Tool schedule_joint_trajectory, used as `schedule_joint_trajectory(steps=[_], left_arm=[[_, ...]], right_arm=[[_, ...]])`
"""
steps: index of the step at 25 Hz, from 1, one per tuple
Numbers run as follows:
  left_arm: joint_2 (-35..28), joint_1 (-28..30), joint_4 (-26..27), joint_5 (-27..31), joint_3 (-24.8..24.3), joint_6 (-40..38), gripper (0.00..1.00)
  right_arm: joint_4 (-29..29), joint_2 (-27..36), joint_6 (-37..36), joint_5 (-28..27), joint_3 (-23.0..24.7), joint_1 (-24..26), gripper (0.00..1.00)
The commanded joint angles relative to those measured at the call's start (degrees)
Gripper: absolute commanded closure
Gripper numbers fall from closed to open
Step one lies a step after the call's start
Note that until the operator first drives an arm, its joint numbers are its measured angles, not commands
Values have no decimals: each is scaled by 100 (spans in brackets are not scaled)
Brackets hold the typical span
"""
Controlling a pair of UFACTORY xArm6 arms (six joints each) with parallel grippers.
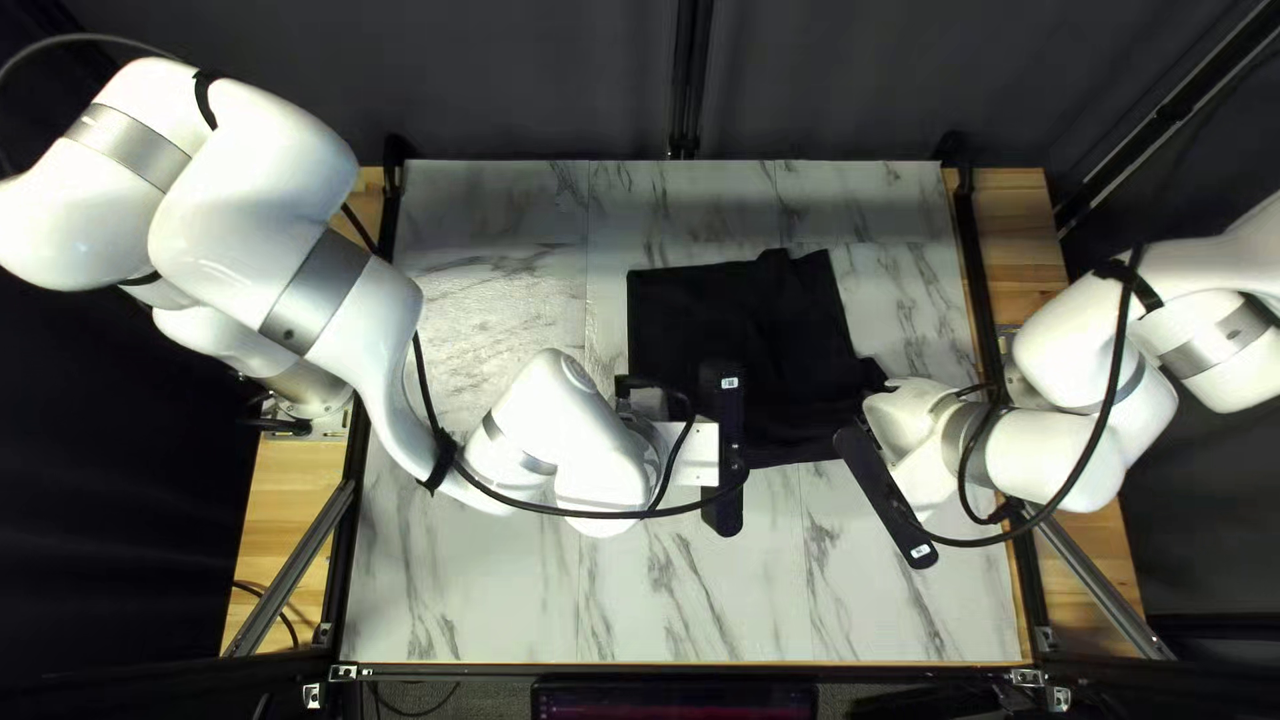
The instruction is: Fold t-shirt
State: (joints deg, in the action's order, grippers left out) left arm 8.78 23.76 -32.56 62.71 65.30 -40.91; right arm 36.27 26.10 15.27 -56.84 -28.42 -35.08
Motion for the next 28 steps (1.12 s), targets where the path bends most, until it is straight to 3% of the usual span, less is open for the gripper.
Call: schedule_joint_trajectory(steps=[1, 9, 14, 28], left_arm=[[-163, -40, 1, -21, -155, -32, 100], [-780, -389, -178, 213, -455, 283, 100], [-780, -779, -223, 18, -519, 603, 100], [-883, -835, -209, -8, -649, 575, 100]], right_arm=[[84, 132, -122, 29, 90, 101, 100], [-1, 955, -1138, 162, 442, 932, 100], [-97, 1171, -1667, 407, 568, 1503, 100], [-53, 1208, -1816, 538, 659, 1675, 100]])
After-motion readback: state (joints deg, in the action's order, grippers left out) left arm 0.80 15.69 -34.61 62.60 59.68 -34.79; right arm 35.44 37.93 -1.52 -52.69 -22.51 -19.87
